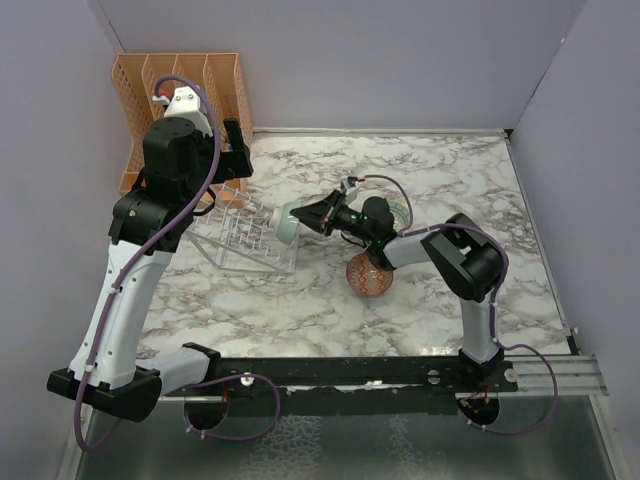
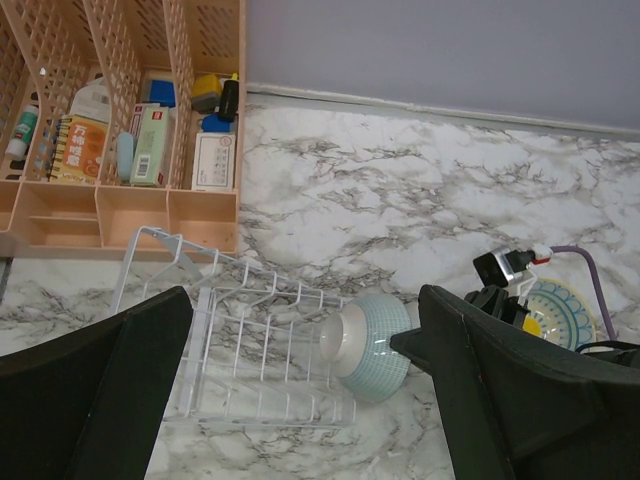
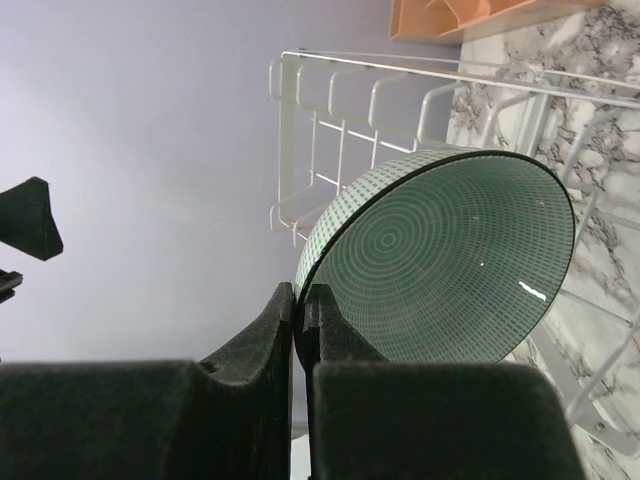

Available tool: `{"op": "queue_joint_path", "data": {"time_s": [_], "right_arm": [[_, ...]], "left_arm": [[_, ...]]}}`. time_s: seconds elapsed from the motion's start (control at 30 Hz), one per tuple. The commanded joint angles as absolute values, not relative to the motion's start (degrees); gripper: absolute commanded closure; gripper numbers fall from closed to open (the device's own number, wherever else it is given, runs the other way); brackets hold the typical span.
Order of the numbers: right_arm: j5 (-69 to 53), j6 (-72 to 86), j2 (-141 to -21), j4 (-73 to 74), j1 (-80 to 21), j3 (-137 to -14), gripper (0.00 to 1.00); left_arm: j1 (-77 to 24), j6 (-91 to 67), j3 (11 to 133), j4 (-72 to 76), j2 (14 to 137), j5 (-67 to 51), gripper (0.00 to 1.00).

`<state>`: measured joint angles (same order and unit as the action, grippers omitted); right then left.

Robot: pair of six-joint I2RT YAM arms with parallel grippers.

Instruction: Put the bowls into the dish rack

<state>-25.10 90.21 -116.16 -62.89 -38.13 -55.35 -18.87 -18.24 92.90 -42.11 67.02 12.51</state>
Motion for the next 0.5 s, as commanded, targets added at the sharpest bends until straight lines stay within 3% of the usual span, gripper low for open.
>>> {"op": "queue_joint_path", "data": {"time_s": [0.0,0.47], "right_arm": [[-25.06,91.72,-116.78,-67.54,-38.24,-59.62,0.99],[-26.54,98.72,-123.09,-75.15,-40.21,-62.22,0.99]], "left_arm": [[-19.01,-17.51,92.16,-41.95,65.66,13.98,0.01],[-19.03,-17.70,92.30,-42.51,65.76,13.79,0.01]]}}
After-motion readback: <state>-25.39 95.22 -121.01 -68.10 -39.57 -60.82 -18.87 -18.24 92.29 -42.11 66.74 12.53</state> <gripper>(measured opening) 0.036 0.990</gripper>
